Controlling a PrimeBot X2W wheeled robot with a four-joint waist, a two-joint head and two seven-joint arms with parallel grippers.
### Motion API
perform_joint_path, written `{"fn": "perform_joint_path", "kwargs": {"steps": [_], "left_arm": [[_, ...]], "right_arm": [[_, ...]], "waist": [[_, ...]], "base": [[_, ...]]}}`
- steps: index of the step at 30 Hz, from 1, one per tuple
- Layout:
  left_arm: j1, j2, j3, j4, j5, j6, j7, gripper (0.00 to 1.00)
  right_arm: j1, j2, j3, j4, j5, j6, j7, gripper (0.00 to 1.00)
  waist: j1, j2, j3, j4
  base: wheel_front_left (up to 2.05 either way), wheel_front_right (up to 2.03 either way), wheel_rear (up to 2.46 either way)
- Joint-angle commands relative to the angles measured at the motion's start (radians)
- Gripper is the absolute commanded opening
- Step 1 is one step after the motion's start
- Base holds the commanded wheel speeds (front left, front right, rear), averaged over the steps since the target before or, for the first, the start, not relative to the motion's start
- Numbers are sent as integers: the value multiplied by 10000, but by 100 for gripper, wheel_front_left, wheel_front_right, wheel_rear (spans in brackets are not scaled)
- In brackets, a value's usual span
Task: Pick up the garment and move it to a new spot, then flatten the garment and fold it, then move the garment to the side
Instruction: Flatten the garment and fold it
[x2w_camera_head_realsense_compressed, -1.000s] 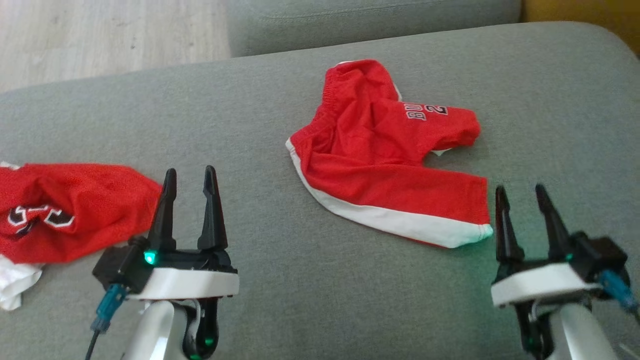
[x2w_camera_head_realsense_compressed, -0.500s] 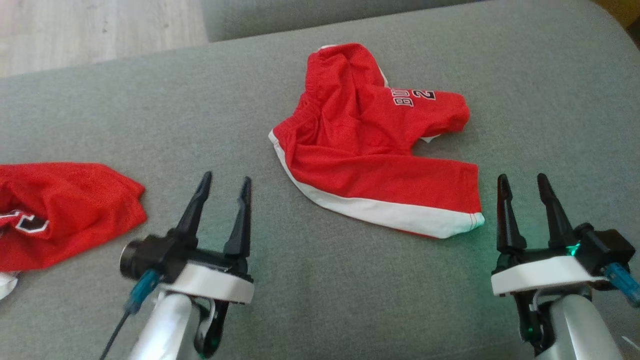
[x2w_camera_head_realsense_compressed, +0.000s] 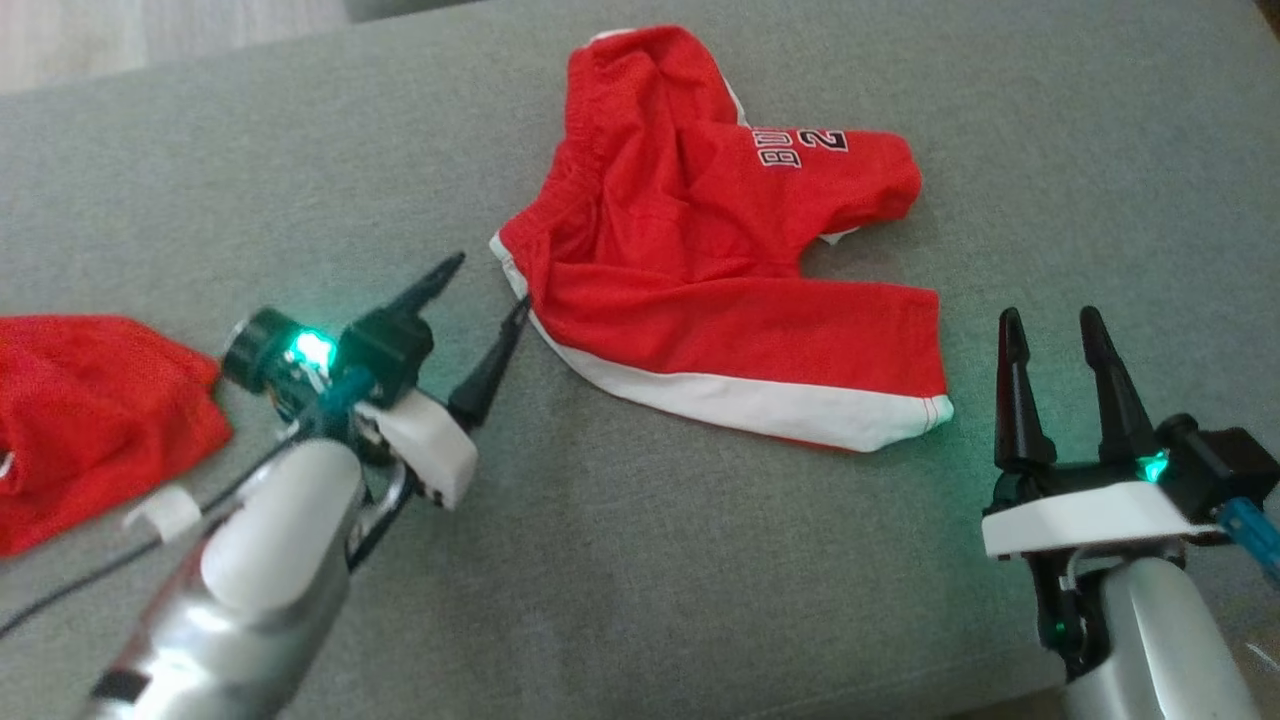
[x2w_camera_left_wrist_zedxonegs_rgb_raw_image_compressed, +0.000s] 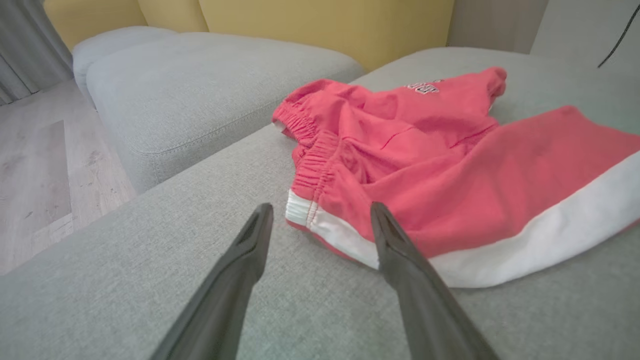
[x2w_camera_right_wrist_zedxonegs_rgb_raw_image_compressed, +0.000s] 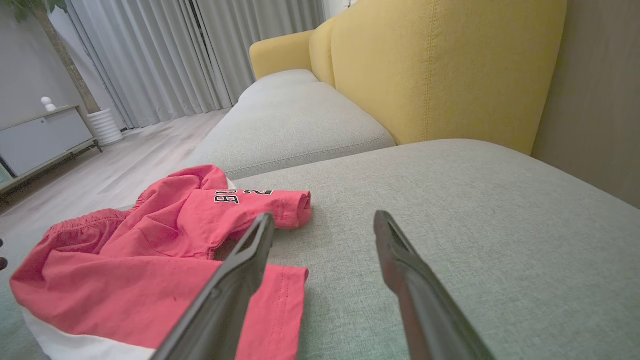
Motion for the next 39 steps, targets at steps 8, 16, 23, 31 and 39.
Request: {"fn": "perform_joint_path", "kwargs": {"steps": [8,16,23,31,39], "left_arm": [[-1815,665,-684,835,-91,19,-2,100],[-2838,681,-1694,1836,-520,18,-172,100],[-3266,570,-2498,2398,-1429,18,-331,100],[-3439,614,-3422,2507,-2542,18,-562,0],[-3154,471,-3315,2766,-3055,157,-1087,0]], "right_arm": [[-371,-22,238,-512,107,65,-108,100],[-491,-22,265,-636,122,65,-108,100],[-524,-22,241,-635,78,65,-109,100],[-493,-22,357,-577,-56,65,-109,100],[166,-22,1323,-214,-409,65,-109,100]], "waist": [[-1,0,541,-213],[-1,0,875,-280],[-1,0,941,-329],[-1,0,849,-298],[-1,0,491,-86]], "base": [[0,0,0],[0,0,0],[0,0,0],[0,0,0],[0,0,0]]}}
